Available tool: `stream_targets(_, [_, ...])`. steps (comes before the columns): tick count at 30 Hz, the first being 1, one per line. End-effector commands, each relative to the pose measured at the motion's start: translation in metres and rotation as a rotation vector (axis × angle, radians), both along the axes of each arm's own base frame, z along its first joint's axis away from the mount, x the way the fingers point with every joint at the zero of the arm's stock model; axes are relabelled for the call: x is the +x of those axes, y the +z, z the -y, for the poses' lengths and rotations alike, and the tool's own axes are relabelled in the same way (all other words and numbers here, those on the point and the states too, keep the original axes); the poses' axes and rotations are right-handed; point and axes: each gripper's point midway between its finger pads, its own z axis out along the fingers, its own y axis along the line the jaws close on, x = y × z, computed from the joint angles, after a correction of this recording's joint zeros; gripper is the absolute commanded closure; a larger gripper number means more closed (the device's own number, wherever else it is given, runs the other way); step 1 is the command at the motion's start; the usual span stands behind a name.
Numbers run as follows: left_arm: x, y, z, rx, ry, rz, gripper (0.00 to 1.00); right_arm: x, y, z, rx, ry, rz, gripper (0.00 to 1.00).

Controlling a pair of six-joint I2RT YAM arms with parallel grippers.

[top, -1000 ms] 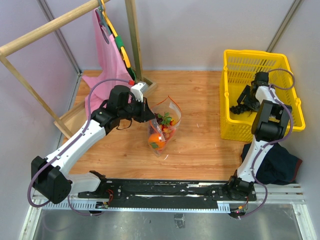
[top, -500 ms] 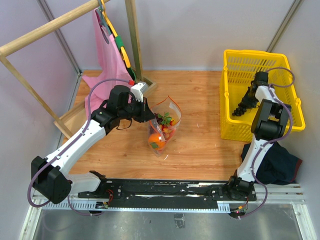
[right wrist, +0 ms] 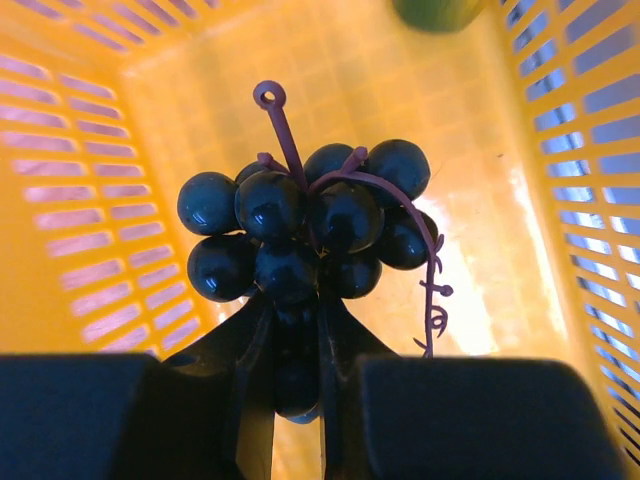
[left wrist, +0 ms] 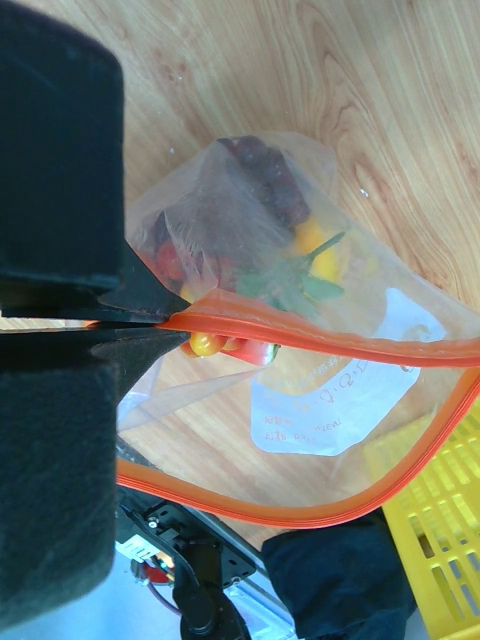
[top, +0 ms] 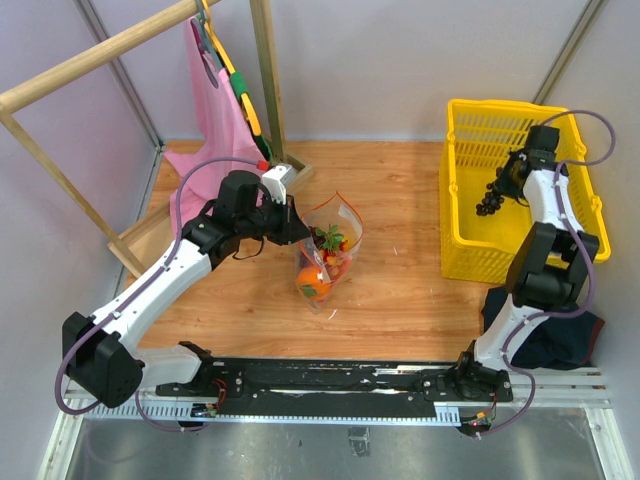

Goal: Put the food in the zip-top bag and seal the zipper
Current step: Pick up the fake fruit from the bin, then place the fake fruit in the zipper food storage bag.

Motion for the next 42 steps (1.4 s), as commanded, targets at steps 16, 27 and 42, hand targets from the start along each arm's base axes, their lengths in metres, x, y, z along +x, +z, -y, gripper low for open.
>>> stream_targets(16, [0.002, 0.01, 0.0, -0.032, -0.007, 0.032, 1.0, -0.055, 0.193, -0.079, -0.261, 0.165, 0.394, 0.99])
stream_targets(27, [0.002, 0.011, 0.0, -0.036, -0.007, 0.032, 1.0, -0.086, 0.239, -0.2, -0.155, 0.469, 0.602, 0.99])
stream_targets(42, [0.002, 0.013, -0.001, -0.039, -0.009, 0.036, 1.0, -0.141, 0.231, -0.376, 0.109, 0.809, 0.684, 0.99])
